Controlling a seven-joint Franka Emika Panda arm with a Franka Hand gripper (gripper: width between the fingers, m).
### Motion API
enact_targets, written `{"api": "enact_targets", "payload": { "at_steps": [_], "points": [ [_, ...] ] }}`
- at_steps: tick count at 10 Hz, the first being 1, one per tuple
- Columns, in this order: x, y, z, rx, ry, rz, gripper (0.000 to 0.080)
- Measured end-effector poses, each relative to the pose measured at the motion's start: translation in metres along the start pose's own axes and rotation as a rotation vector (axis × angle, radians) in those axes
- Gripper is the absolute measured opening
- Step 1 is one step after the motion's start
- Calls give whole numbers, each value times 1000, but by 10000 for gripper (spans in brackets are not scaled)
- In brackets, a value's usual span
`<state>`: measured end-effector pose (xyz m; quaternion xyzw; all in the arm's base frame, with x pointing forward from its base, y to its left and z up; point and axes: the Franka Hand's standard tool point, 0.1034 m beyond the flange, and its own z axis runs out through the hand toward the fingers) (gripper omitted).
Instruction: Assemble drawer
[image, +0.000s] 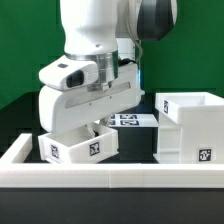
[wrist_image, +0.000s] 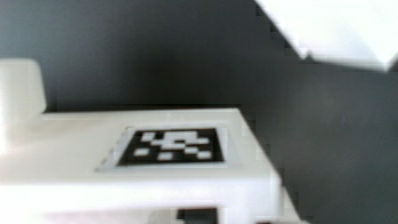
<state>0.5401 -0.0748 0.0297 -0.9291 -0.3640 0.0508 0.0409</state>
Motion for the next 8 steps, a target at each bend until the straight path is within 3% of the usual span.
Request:
{"api": "enact_targets", "payload": {
  "at_steps": [5,6,8],
  "points": [
    [-8,1,2,-4,-20,-258,41],
    [-9,0,3,-34,-11,-382,41],
    [-6,-9,5,-48,-31,-532,41]
  ]
}}
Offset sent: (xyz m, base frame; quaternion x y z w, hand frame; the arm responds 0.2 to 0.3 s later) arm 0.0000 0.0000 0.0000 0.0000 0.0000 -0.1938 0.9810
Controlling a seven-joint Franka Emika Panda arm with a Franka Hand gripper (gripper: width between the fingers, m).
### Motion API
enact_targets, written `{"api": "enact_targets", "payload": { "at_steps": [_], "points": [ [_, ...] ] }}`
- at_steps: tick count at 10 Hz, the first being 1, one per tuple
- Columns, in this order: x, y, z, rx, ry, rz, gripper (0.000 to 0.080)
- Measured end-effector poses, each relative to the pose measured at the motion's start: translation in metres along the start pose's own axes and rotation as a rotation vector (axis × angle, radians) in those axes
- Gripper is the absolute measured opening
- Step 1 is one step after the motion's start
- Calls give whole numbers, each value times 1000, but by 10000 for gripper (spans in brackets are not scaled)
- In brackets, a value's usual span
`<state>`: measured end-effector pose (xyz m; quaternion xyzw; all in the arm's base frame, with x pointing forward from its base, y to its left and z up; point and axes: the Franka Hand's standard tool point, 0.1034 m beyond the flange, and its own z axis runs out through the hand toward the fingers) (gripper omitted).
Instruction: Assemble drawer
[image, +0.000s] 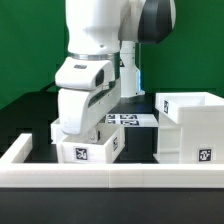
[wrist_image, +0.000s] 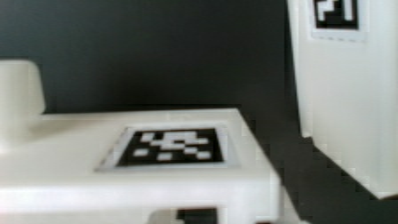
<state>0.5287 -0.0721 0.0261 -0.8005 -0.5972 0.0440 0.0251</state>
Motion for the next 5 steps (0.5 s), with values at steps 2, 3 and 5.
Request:
{"api": "enact_targets", "payload": {
  "at_steps": [2,3,5],
  "points": [
    [-1,2,-1,-4,-28,-176,41],
    [-2,1,0,-2,-29,-173,41],
    [-2,3,2,-40,-29,-182,41]
  ]
}}
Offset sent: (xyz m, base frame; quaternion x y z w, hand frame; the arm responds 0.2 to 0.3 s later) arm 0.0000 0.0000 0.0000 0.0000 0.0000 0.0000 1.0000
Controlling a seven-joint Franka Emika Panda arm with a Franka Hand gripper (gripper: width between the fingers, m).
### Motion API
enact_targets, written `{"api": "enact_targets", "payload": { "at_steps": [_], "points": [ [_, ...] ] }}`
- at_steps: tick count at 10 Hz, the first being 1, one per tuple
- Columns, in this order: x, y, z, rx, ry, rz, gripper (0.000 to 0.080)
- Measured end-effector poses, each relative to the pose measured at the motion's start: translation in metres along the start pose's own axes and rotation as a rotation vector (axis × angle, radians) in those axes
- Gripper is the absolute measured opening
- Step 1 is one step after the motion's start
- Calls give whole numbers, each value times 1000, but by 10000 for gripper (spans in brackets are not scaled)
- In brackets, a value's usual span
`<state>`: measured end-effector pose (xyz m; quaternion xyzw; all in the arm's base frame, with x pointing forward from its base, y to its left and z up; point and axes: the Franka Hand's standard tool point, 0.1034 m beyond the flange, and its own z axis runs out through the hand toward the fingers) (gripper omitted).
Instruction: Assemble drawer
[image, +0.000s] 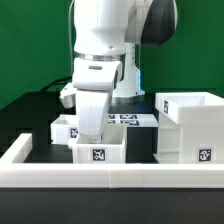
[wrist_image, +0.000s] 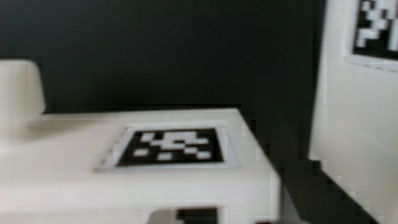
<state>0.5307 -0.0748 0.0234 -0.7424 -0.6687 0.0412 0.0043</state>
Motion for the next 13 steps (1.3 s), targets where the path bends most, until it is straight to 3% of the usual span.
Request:
{"api": "enact_targets", "payload": {
  "at_steps": [1,2,4,8,13],
  "points": [
    [5,-1,1,1,-4,-22,41],
    [13,3,1,-24,-8,-36,41],
    [25,4,3,-33,-21,-48,41],
    [24,4,5,-31,-23,-48,41],
    [59,11,7,-43,-54,-160,41]
  ]
}}
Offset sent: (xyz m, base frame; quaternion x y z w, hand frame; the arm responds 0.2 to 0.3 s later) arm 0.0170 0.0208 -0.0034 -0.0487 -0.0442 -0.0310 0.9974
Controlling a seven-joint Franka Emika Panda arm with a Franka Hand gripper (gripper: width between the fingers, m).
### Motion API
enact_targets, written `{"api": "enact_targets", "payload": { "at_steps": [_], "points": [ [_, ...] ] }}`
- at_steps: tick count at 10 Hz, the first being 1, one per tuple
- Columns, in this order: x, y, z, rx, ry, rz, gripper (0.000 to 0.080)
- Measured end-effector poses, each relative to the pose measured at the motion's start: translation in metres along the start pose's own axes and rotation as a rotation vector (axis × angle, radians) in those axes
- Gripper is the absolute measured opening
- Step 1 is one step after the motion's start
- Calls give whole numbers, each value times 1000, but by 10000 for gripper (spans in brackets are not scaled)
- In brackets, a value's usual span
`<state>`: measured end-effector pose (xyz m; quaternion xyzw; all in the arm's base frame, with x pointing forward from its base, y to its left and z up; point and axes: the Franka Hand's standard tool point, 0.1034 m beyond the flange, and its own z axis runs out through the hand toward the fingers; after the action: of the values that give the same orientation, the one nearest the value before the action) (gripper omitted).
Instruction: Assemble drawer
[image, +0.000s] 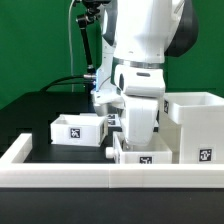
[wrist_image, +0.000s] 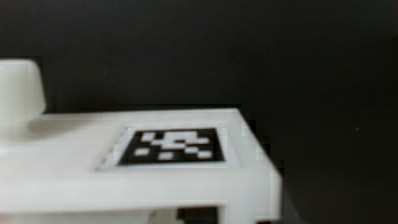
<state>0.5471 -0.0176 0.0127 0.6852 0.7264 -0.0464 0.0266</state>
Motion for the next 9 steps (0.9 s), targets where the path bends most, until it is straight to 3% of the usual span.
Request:
{"api": "enact_targets", "payload": {
  "at_steps": [4,8,9],
  "points": [
    [-2,0,1,-15,3,7,41],
    [1,0,-2,6,3,7,41],
    [1,0,-1,1,5,12,41]
  ]
}}
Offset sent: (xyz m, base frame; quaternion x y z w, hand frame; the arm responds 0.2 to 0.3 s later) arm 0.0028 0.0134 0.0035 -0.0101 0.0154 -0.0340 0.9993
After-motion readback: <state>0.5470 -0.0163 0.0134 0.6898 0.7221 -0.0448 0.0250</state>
